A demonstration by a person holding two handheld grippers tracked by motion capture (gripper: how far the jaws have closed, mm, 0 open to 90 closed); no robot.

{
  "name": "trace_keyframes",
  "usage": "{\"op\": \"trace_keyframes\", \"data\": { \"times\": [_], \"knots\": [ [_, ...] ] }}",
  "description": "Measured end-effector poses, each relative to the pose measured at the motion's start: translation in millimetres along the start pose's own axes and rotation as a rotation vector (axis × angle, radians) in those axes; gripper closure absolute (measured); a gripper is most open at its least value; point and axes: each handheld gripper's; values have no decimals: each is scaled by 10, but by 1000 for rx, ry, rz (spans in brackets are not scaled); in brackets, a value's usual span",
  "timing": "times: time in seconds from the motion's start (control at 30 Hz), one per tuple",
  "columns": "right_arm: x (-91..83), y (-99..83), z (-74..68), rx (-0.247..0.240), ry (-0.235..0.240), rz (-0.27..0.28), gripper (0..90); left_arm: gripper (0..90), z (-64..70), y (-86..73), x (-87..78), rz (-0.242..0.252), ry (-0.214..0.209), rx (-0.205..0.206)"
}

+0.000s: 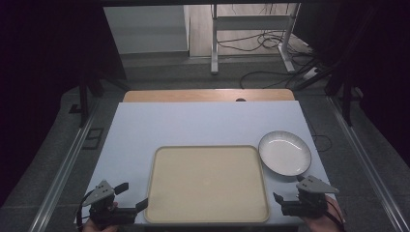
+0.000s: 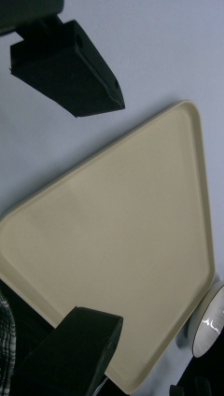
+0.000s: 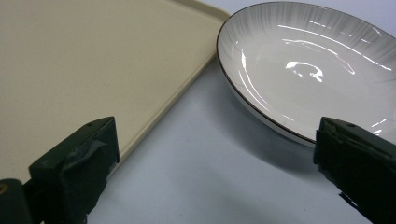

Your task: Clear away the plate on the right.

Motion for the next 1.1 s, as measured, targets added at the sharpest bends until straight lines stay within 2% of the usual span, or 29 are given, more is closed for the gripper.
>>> {"op": "trace_keyframes", "data": {
  "times": [0.27,0.37,0.6,0.73,0.93,1.0,1.03,1.07,1.1],
  "knots": [
    [73,45,-23,-30,-51,-29,3,13,12,-4,-9,9,-3,16],
    [105,58,-34,-61,-75,-49,5,12,17,-6,-14,14,-5,22],
    [160,97,-60,-141,-134,-86,85,8,30,-22,-38,40,-12,37],
    [200,120,-87,-217,-188,-116,151,10,25,-33,-59,60,-24,40],
    [258,140,-99,-268,-229,-150,201,11,33,-32,-56,56,-22,45],
    [295,150,-96,-300,-238,-178,229,11,33,-31,-55,55,-20,44],
    [295,150,-96,-300,-238,-178,229,11,32,-31,-55,54,-19,43],
    [320,153,-89,-325,-242,-198,256,11,31,-31,-55,55,-19,42],
    [320,153,-89,-325,-242,-198,256,12,31,-31,-55,55,-19,42]
  ]
}}
Point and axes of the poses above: each handheld gripper's, and its own axes: x roughly forward along the jaws, y roughly out of its top, z roughly to its right, and after that the axes turned 1 degree about -z, right-handed
